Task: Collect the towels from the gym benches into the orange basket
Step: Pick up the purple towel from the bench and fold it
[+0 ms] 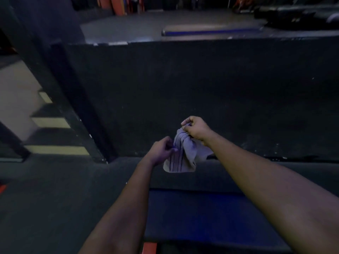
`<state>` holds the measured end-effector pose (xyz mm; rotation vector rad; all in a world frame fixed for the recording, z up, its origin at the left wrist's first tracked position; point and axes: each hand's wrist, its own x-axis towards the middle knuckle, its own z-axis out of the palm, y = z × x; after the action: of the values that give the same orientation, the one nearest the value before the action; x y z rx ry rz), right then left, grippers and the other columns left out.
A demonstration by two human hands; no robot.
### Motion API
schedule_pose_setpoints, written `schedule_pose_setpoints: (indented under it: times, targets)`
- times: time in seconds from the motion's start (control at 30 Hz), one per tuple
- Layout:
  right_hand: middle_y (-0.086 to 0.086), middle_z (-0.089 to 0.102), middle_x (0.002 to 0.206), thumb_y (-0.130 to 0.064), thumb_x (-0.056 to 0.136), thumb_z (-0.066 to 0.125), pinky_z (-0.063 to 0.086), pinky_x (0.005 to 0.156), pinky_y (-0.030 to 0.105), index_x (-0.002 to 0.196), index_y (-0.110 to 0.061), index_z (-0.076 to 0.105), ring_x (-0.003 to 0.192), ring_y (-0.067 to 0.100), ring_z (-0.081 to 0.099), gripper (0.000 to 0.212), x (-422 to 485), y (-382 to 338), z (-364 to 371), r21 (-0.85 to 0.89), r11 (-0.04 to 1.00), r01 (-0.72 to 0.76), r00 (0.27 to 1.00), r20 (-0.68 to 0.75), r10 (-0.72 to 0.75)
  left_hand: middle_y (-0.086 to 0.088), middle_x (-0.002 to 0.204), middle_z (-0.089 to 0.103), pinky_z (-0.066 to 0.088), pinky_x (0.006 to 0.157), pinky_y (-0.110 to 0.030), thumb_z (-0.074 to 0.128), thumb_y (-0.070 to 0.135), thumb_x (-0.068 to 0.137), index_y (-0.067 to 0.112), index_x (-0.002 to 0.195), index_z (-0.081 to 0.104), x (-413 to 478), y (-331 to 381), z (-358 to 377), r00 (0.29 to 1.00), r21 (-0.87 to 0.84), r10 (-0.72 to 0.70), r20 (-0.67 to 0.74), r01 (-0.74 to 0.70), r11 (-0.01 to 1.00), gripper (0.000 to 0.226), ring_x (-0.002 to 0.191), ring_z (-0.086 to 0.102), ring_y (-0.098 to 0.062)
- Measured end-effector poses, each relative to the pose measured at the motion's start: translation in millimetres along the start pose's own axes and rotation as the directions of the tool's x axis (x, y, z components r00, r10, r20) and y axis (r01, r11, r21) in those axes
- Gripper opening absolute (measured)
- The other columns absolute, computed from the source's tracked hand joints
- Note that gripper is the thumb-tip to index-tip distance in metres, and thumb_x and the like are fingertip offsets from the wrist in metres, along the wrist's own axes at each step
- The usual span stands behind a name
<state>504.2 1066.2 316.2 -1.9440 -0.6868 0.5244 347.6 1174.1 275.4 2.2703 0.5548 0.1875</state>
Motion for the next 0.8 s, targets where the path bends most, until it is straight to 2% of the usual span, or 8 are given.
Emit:
schedule_pose_setpoints:
  times: [0.07, 0.17, 0.27, 0.33, 0.37, 0.47, 0.63, 0.8]
  targets:
    - [0.004, 0.067, 0.084, -0.006, 0.087, 0.063, 0.057, 0.084, 0.038, 0.085, -0.018, 0.067, 0.082, 0.016, 0.063, 0.013, 0, -15, -25, 0.040, 0.998, 0.039, 0.999, -0.003, -0.039, -0.007, 0.088, 0.066, 0.046, 0.070, -0.034, 0.056, 0.017, 0.090, 0.014, 0.092, 0.057, 11, 29, -7, 0.993, 0.084, 0.039, -0.111, -0.030, 0.996, 0.004, 0.082, 0.060, -0.027]
    - [0.008, 0.068, 0.088, -0.004, 0.090, 0.060, 0.057, 0.084, 0.037, 0.093, -0.011, 0.069, 0.085, 0.017, 0.064, 0.011, -5, -34, -59, 0.062, 0.995, 0.077, 0.997, 0.004, -0.077, -0.009, 0.089, 0.063, 0.045, 0.070, -0.035, 0.050, 0.018, 0.093, 0.013, 0.094, 0.050, 24, 68, -21, 0.991, 0.062, 0.037, -0.130, -0.029, 0.998, 0.005, 0.083, 0.059, -0.029]
    - [0.012, 0.071, 0.099, -0.006, 0.092, 0.059, 0.059, 0.087, 0.037, 0.098, -0.010, 0.069, 0.094, 0.021, 0.069, 0.012, -11, -48, -78, 0.101, 0.990, 0.096, 0.995, -0.030, -0.093, -0.005, 0.099, 0.062, 0.052, 0.082, -0.041, 0.069, 0.035, 0.078, 0.019, 0.106, 0.039, 28, 93, -26, 0.999, -0.091, 0.026, 0.032, -0.023, 0.996, 0.044, 0.092, 0.062, -0.022]
    - [0.013, 0.072, 0.102, -0.007, 0.093, 0.059, 0.059, 0.088, 0.038, 0.096, -0.011, 0.069, 0.097, 0.022, 0.070, 0.012, -15, -59, -89, 0.142, 0.982, 0.126, 0.991, -0.065, -0.118, -0.003, 0.107, 0.059, 0.051, 0.082, -0.037, 0.077, 0.037, 0.073, 0.018, 0.120, 0.029, 24, 105, -18, 0.995, -0.043, -0.016, 0.097, 0.021, 0.999, 0.070, 0.098, 0.061, -0.021]
    - [0.012, 0.072, 0.101, -0.007, 0.092, 0.059, 0.059, 0.089, 0.038, 0.094, -0.013, 0.070, 0.097, 0.022, 0.070, 0.012, -16, -64, -94, 0.149, 0.977, 0.150, 0.987, -0.085, -0.139, -0.005, 0.111, 0.059, 0.049, 0.082, -0.035, 0.076, 0.033, 0.076, 0.015, 0.125, 0.030, 23, 107, -13, 0.996, 0.024, -0.034, 0.079, 0.032, 0.999, 0.069, 0.102, 0.060, -0.024]
    - [0.007, 0.074, 0.095, -0.009, 0.089, 0.062, 0.058, 0.090, 0.038, 0.089, -0.017, 0.072, 0.096, 0.020, 0.071, 0.012, -15, -74, -113, 0.137, 0.970, 0.202, 0.970, -0.166, -0.178, -0.013, 0.118, 0.065, 0.043, 0.082, -0.028, 0.059, 0.020, 0.088, 0.010, 0.122, 0.053, 19, 107, -4, 0.999, 0.235, 0.003, -0.043, 0.008, 0.972, 0.036, 0.107, 0.061, -0.033]
    - [0.002, 0.071, 0.094, -0.010, 0.083, 0.063, 0.057, 0.092, 0.039, 0.076, -0.024, 0.067, 0.095, 0.018, 0.068, 0.016, -17, -63, -144, 0.085, 0.989, 0.119, 0.942, -0.325, -0.085, -0.015, 0.094, 0.064, 0.042, 0.068, -0.028, 0.046, 0.008, 0.088, 0.012, 0.090, 0.050, 16, 115, -32, 0.982, 0.099, 0.001, -0.187, 0.018, 0.995, 0.006, 0.087, 0.060, -0.029]
    - [0.005, 0.065, 0.106, -0.014, 0.080, 0.073, 0.055, 0.089, 0.039, 0.091, -0.025, 0.063, 0.101, 0.020, 0.063, 0.018, -25, -42, -151, 0.087, 0.995, -0.040, 0.969, -0.240, 0.060, -0.008, 0.093, 0.062, 0.038, 0.075, -0.027, 0.046, 0.020, 0.096, 0.011, 0.096, 0.060, 21, 148, -61, 0.962, 0.187, 0.122, -0.243, -0.077, 0.979, 0.017, 0.089, 0.055, -0.024]
